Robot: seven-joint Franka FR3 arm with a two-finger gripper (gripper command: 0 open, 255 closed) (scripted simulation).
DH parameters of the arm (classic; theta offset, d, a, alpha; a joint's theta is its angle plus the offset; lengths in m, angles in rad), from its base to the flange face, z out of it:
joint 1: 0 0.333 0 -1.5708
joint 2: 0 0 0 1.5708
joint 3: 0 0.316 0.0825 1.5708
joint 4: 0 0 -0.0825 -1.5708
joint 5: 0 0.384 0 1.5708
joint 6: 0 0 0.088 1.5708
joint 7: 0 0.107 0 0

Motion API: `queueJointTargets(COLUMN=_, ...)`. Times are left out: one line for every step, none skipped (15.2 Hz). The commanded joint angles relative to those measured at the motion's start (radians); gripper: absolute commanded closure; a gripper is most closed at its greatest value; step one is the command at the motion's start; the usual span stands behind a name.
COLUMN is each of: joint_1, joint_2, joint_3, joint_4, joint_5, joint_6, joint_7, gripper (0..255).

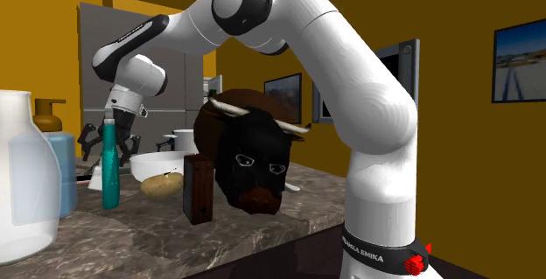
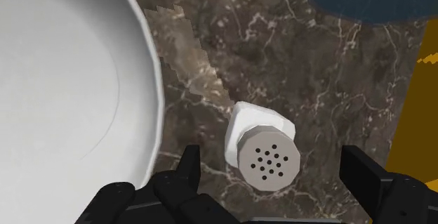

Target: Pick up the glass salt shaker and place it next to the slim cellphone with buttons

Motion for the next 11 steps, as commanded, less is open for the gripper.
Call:
queueJointTargets(joint_1=-0.006, joint_2=0.014, joint_3=-0.006, joint_4=0.014, joint_5=-0.005, joint_6=-0.014, joint_7=0.002, gripper=0)
queueJointTargets(joint_1=-0.011, joint_2=0.001, joint_3=-0.008, joint_4=0.025, joint_5=-0.006, joint_6=-0.039, joint_7=0.003, gripper=0)
queueJointTargets(joint_1=-0.017, joint_2=-0.011, joint_3=-0.01, joint_4=0.038, joint_5=-0.008, joint_6=-0.065, joint_7=0.005, gripper=0)
queueJointTargets(joint_1=-0.022, joint_2=-0.021, joint_3=-0.011, joint_4=0.053, joint_5=-0.009, joint_6=-0.092, joint_7=0.007, gripper=0)
queueJointTargets(joint_1=-0.026, joint_2=-0.029, joint_3=-0.013, joint_4=0.067, joint_5=-0.011, joint_6=-0.113, joint_7=0.008, gripper=0)
queueJointTargets(joint_1=-0.026, joint_2=-0.029, joint_3=-0.013, joint_4=0.067, joint_5=-0.011, joint_6=-0.113, joint_7=0.008, gripper=0)
queueJointTargets(joint_1=-0.026, joint_2=-0.029, joint_3=-0.013, joint_4=0.066, joint_5=-0.011, joint_6=-0.113, joint_7=0.008, gripper=0)
queueJointTargets(joint_1=-0.026, joint_2=-0.029, joint_3=-0.013, joint_4=0.067, joint_5=-0.011, joint_6=-0.113, joint_7=0.008, gripper=0)
queueJointTargets(joint_1=-0.026, joint_2=-0.029, joint_3=-0.013, joint_4=0.067, joint_5=-0.011, joint_6=-0.113, joint_7=0.008, gripper=0)
queueJointTargets(joint_1=-0.026, joint_2=-0.029, joint_3=-0.013, joint_4=0.067, joint_5=-0.011, joint_6=-0.113, joint_7=0.008, gripper=0)
queueJointTargets(joint_1=-0.026, joint_2=-0.029, joint_3=-0.013, joint_4=0.067, joint_5=-0.011, joint_6=-0.113, joint_7=0.008, gripper=0)
